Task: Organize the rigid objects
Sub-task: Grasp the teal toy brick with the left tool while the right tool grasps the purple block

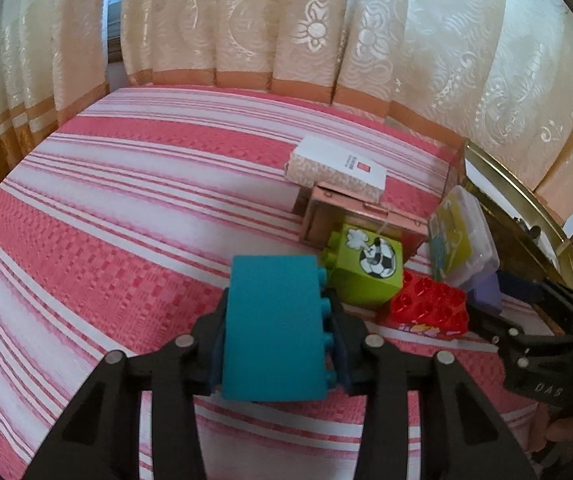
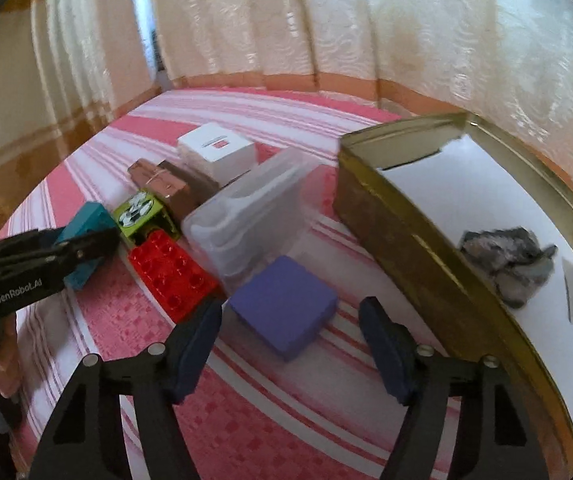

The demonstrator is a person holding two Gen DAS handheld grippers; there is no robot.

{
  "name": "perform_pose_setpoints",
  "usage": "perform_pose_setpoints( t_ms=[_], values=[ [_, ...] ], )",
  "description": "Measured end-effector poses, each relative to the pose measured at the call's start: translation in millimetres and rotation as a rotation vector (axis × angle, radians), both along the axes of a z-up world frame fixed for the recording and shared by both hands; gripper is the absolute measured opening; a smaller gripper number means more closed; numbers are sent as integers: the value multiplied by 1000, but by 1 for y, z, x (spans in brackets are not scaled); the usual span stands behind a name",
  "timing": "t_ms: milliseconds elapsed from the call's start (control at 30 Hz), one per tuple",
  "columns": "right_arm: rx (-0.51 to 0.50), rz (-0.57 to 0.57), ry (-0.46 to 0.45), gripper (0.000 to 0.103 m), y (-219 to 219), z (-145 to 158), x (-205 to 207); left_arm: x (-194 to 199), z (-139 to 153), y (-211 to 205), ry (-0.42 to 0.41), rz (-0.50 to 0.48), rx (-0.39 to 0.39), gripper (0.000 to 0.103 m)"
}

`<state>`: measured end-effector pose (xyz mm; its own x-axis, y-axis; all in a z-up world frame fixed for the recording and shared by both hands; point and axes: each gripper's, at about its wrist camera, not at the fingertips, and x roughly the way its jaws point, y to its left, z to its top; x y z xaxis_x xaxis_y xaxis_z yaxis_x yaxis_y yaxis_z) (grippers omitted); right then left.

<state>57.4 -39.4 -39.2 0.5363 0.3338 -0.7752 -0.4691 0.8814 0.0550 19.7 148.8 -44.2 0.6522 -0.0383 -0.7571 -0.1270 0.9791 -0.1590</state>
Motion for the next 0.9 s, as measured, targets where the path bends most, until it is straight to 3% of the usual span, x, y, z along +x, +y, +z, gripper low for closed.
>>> perform_pose_setpoints(
  t_ms=[133,167,200,333,533,700,900],
  values=[
    [-38,24,-11,71,8,-1,0,0,0,0,-1,10,-4,42],
    [-44,28,-15,67,9,-1,-1,0,0,0,-2,14,-5,42],
    [-42,37,-22,55,9,0,-2,0,-1,0,-3,18,-4,42],
    [-35,58,-25,55,8,0,-7,-2,0,0,-5,42,4,42],
    [178,64,22,55,-12,10,-11,-12,7,7,-60,110,-2,42],
    [276,69,-115,55,-21,38,-30,-23,29,-12,-182,106,57,42],
    [286,14,-264,55,-36,61,-43,-28,55,-40,-310,52,64,42]
  ],
)
